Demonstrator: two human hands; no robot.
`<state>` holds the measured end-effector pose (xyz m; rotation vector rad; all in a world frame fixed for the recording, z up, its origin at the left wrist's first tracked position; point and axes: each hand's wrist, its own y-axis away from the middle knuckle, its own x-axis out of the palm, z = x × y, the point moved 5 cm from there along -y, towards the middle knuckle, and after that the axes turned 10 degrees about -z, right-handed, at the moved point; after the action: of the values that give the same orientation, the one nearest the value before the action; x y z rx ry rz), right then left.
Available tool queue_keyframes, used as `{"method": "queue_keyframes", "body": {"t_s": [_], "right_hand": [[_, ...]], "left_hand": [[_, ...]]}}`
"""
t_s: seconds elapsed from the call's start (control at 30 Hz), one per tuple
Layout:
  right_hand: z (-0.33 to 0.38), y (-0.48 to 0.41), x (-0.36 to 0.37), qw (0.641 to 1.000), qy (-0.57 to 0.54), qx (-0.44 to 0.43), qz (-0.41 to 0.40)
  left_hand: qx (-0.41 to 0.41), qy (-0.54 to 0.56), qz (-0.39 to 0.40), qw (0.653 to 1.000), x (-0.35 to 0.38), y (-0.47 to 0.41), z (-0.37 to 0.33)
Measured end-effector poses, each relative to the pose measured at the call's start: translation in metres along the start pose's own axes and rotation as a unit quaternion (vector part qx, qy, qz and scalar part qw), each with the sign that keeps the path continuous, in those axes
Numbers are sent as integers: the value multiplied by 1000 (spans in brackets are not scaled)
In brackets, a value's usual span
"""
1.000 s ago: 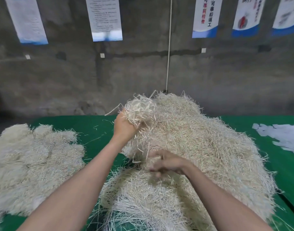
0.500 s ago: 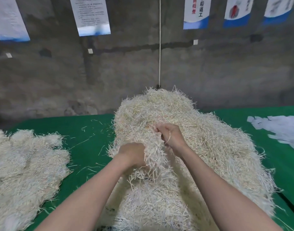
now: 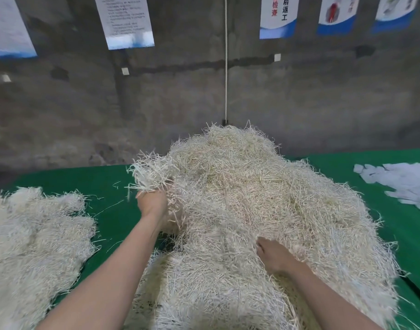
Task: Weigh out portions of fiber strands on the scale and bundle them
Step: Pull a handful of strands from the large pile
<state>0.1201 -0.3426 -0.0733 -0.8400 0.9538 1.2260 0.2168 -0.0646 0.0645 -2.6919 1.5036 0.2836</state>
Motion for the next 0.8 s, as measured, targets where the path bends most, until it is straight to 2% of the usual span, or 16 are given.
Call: {"method": "queue_keyframes", "body": {"t_s": [0.07, 0.13, 0.17, 0.2, 0.27, 0.33, 0.4, 0.53, 0.6, 0.63, 0.67, 0.7, 0.73, 0.77, 0.8], "right_hand": [[14, -4, -22, 998, -32, 14, -53], [36, -6, -56, 973, -70, 12, -218], [50, -6, -67, 956, -72, -18, -284], [67, -3, -70, 951, -55, -69, -295], [100, 4, -43, 966, 15, -174, -190], [104, 13, 5, 965, 141, -209, -68], [84, 19, 38, 957, 230, -179, 6], [77, 20, 39, 964, 237, -120, 30], [98, 15, 12, 991, 102, -86, 6], [112, 14, -11, 997, -3, -70, -44], [126, 15, -37, 985, -110, -61, -122], [138, 17, -64, 953, -220, -52, -203], [150, 21, -88, 905, -333, -47, -259], [165, 28, -108, 856, -438, -53, -270], [183, 34, -122, 816, -521, -67, -241]], "left_hand": [[-20, 7, 23, 1000, 4, 3, 0], [-45, 33, 56, 997, 2, 13, -3], [-50, 45, 65, 996, -2, 17, -7], [-60, 65, 70, 994, -4, 14, -9], [-54, 95, 75, 991, -16, 14, -17], [-51, 103, 74, 991, -33, 14, -26], [-53, 122, 67, 989, -50, 15, -37], [-31, 173, 61, 983, -84, 24, -58], [-19, 174, 73, 982, -92, 31, -62], [-13, 171, 81, 982, -94, 34, -64], [-16, 170, 92, 981, -95, 35, -63], [-19, 168, 104, 980, -99, 41, -65], [-21, 167, 129, 977, -101, 47, -67], [-24, 171, 168, 971, -104, 56, -70], [-28, 168, 213, 962, -105, 65, -71]]}}
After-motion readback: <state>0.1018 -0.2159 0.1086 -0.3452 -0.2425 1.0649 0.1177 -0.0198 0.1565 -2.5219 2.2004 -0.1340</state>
